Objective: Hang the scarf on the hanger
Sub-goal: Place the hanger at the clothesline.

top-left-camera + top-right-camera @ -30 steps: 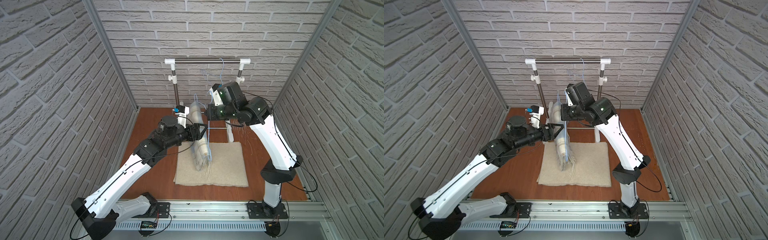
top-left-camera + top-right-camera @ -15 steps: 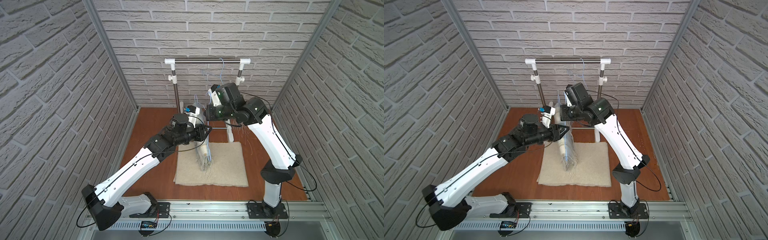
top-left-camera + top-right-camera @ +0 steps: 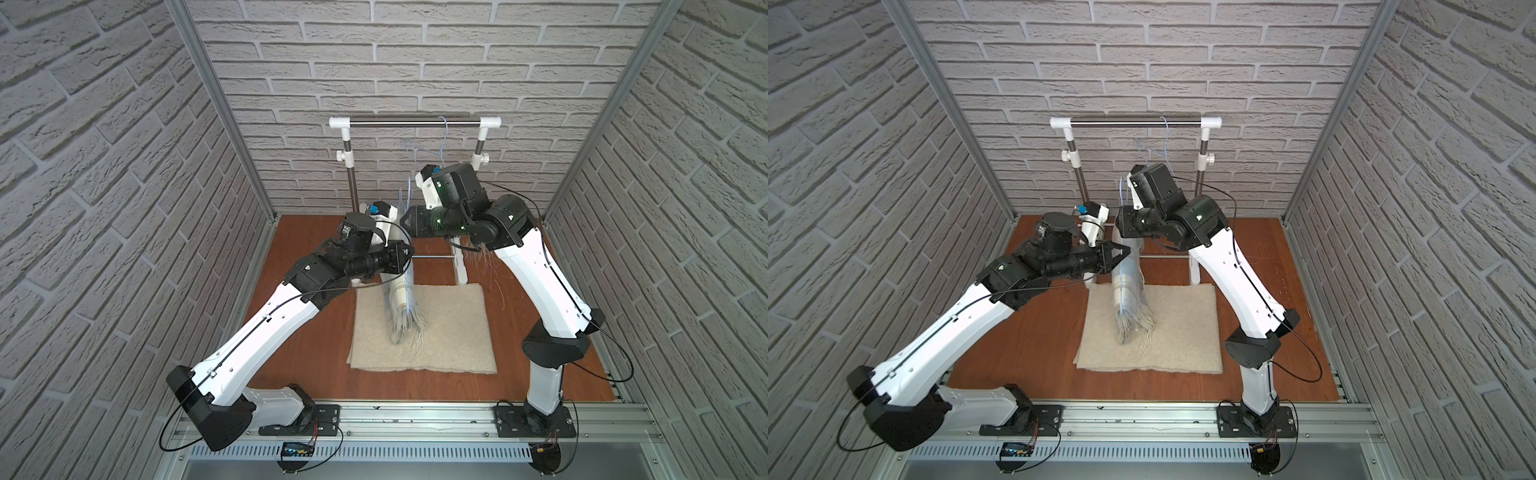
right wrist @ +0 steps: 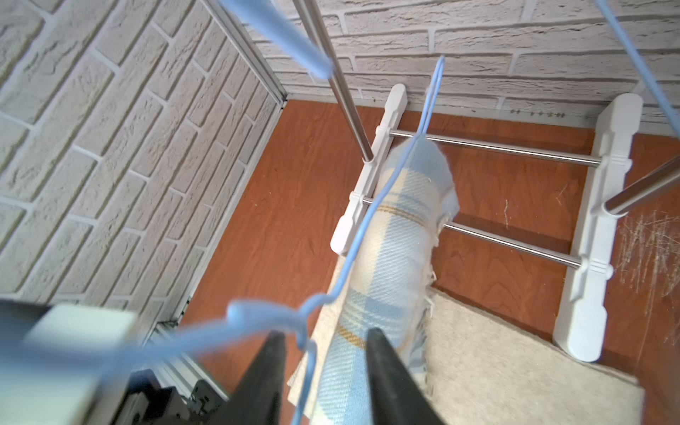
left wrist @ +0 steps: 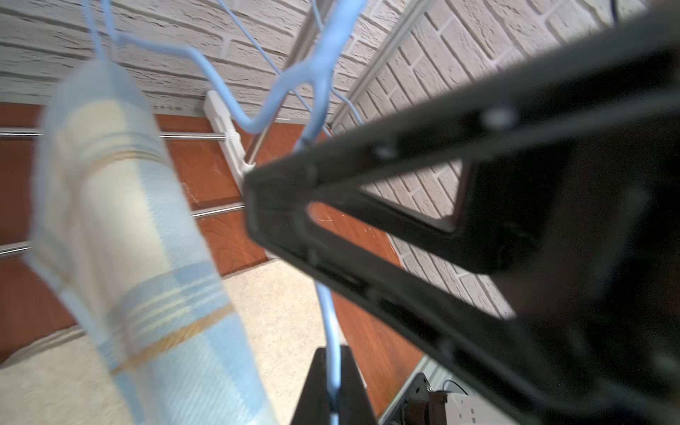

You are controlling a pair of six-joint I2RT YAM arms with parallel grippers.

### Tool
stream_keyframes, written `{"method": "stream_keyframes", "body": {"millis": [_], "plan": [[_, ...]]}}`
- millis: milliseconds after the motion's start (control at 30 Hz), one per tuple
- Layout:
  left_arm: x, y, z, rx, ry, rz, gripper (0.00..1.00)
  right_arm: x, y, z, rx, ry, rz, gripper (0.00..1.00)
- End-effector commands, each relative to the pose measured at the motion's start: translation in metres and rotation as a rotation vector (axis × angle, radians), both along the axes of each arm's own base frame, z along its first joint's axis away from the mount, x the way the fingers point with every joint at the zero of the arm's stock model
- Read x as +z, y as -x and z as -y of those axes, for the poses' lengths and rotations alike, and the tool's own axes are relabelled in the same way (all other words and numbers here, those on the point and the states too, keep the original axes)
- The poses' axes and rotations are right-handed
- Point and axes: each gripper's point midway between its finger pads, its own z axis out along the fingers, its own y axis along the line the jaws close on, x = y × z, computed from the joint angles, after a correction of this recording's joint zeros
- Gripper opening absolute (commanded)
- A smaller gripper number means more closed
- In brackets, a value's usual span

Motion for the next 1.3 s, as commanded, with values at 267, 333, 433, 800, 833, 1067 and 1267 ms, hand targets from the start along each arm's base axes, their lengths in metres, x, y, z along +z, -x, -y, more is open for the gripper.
{"method": "stream_keyframes", "body": {"millis": [267,333,433,800,833,1067,1267], "plan": [[0.059,-0.041,-0.039,0.052,-0.029,0.123,0.0,0.068,0.013,0.043,-0.066,-0.066,0.21,0.99],[0.065,-0.051,-0.04,0.049,-0.041,0.138,0.0,0.068,0.016,0.052,-0.085,-0.067,0.221,0.99],[0.074,-0.066,-0.048,0.058,-0.051,0.159,0.0,0.058,0.017,0.062,-0.114,-0.046,0.216,0.99],[0.102,-0.124,-0.07,0.071,-0.036,0.242,0.0,0.022,0.006,0.08,-0.185,0.008,0.185,1.0],[0.108,-0.127,-0.07,0.072,-0.034,0.258,0.0,0.02,0.004,0.082,-0.187,0.014,0.184,0.99],[0.11,-0.158,-0.069,0.074,-0.028,0.264,0.0,0.011,-0.014,0.095,-0.212,0.022,0.159,1.0],[0.094,-0.192,-0.076,0.099,-0.019,0.237,0.0,0.0,-0.025,0.101,-0.226,0.026,0.129,1.0]]}}
